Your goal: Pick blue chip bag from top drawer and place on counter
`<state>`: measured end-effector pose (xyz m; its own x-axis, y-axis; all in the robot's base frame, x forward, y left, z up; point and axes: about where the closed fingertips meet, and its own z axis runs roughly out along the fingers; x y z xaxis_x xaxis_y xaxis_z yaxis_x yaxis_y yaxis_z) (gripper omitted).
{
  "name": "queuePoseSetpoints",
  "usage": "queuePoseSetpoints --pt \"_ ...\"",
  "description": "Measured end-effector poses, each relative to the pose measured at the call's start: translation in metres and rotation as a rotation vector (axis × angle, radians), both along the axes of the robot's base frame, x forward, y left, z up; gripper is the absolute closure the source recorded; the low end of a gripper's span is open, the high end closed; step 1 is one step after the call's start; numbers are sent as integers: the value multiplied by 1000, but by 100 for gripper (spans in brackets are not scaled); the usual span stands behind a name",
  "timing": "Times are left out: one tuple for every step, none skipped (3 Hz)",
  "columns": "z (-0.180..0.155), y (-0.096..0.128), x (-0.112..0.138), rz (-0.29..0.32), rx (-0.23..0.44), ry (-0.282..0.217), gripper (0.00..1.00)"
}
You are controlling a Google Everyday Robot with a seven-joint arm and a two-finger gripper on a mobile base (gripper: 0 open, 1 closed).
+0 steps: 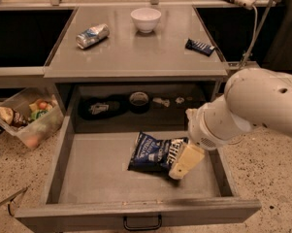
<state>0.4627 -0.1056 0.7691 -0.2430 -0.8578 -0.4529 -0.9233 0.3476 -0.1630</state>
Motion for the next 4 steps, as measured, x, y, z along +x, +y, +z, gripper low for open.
queuePoseSetpoints --pt "-13 3 14 -52 -3 -23 0" --pt "-38 8 20 -96 19 -16 0" --pt "-68 13 23 -116 48 27 0" --pt "-95 31 28 -106 91 72 0"
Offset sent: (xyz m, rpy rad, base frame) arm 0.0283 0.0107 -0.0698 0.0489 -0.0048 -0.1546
